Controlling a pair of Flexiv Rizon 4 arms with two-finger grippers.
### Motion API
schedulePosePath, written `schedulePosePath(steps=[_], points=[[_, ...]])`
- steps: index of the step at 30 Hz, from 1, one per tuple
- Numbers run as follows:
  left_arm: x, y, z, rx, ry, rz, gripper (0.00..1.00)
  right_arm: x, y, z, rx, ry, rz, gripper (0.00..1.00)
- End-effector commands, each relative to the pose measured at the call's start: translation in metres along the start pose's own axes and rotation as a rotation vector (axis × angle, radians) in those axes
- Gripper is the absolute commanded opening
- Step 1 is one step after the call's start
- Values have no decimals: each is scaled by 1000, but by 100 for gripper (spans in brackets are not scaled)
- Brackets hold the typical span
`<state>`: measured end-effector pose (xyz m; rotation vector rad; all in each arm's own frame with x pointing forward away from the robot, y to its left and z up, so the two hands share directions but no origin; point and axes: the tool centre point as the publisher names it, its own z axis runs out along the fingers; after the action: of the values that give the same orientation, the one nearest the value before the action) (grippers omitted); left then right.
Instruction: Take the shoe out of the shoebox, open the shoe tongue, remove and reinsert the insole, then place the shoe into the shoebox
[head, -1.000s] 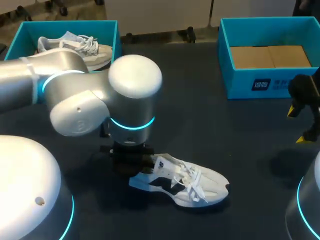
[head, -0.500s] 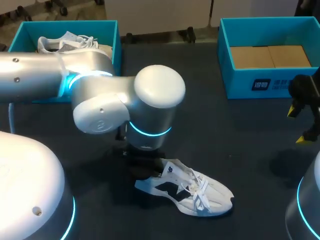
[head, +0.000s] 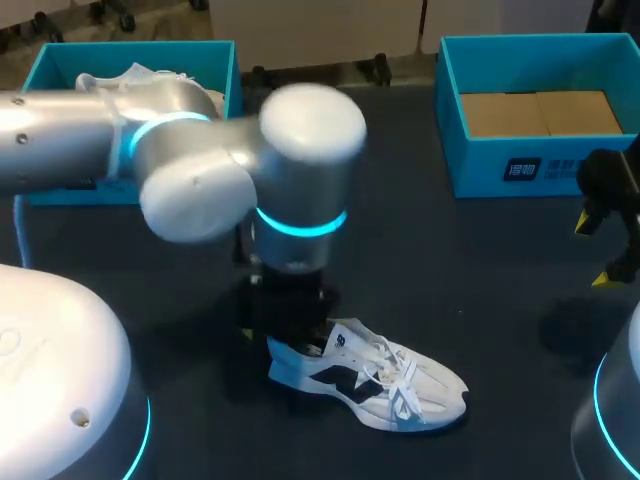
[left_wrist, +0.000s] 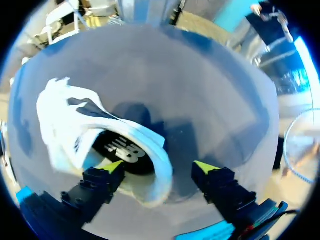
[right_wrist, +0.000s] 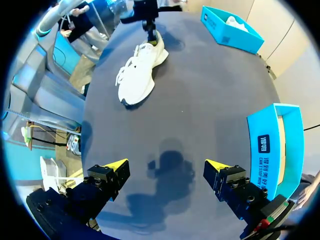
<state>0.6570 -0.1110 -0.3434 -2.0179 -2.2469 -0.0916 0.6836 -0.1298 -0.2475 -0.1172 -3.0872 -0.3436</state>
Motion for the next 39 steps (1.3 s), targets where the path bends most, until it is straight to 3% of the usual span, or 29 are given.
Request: schedulePosePath(steps=[1, 6, 10, 11, 12, 25, 28, 29, 35, 39], points=[[46, 8, -42, 113, -112, -75, 100, 0, 0, 1, 3, -1, 0, 100], [68, 13, -61, 353, -215, -161, 100, 0, 0, 1, 3, -1, 0, 100], [86, 16, -73, 486, -314, -292, 100, 0, 0, 1, 3, -1, 0, 100], [86, 16, -73, 486, -314, -292, 100, 0, 0, 1, 3, -1, 0, 100], [93, 17, -76, 458, -274, -417, 100, 0, 0, 1, 3, -1, 0, 100], [95, 17, -75, 462, -272, -435, 100, 0, 0, 1, 3, -1, 0, 100], [110, 19, -70, 526, -334, -494, 100, 0, 0, 1, 3, -1, 0, 100], [119, 22, -64, 588, -385, -574, 100, 0, 0, 1, 3, -1, 0, 100], [137, 27, -50, 759, -515, -787, 100, 0, 0, 1, 3, -1, 0, 100], [142, 28, -41, 892, -521, -941, 100, 0, 0, 1, 3, -1, 0, 100]])
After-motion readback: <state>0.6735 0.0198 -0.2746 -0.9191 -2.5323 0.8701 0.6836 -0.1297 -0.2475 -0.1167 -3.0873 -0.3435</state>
